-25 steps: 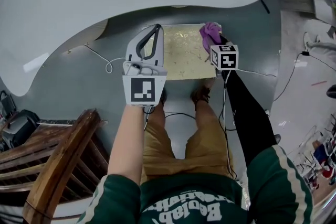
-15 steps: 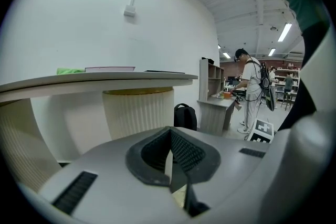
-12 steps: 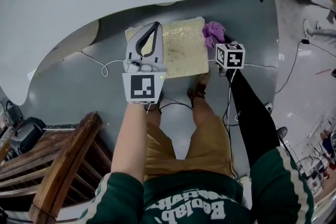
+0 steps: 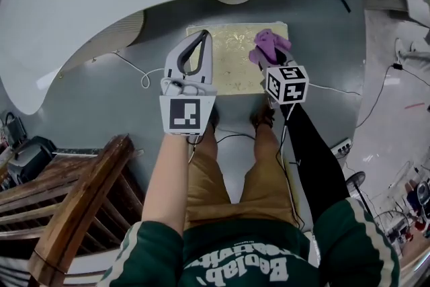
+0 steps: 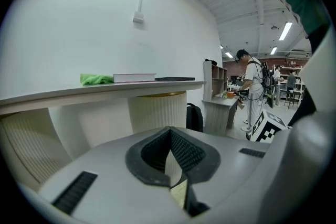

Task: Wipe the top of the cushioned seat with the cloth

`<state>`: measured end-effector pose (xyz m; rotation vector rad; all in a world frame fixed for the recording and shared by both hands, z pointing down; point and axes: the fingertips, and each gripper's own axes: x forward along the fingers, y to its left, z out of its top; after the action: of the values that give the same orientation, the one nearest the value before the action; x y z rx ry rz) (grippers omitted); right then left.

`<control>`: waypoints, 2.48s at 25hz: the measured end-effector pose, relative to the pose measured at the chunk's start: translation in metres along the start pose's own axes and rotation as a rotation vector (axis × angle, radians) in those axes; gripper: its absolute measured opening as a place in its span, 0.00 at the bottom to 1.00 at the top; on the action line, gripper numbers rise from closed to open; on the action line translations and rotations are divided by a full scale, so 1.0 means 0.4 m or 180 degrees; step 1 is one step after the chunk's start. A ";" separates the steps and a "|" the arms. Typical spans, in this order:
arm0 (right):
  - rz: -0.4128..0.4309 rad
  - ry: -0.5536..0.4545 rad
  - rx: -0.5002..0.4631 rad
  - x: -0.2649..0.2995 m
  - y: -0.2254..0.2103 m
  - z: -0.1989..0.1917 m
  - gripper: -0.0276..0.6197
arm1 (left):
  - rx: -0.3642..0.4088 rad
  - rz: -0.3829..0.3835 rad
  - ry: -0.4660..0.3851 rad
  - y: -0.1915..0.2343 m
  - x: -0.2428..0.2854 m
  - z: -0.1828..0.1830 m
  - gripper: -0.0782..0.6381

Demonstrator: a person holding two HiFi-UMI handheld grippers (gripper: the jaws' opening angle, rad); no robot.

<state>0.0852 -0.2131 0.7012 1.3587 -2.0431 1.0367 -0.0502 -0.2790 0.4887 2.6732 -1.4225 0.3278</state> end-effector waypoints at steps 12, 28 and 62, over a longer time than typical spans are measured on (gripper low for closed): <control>0.0989 0.0066 -0.0335 0.104 0.577 -0.044 0.24 | -0.0069 0.0275 0.0140 0.220 -0.205 -0.090 0.13; 0.0404 0.0765 -0.0383 0.272 0.448 -0.217 0.24 | -0.0031 0.0278 0.0216 0.274 -0.251 -0.139 0.13; -0.0661 0.0700 -0.0016 -0.172 -0.372 -0.291 0.24 | 0.0148 -0.0264 0.0136 -0.307 0.030 -0.042 0.13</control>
<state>0.2465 -0.1148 0.7701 1.3560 -1.7061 1.0378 0.0557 -0.2168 0.5097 2.7348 -1.3039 0.4131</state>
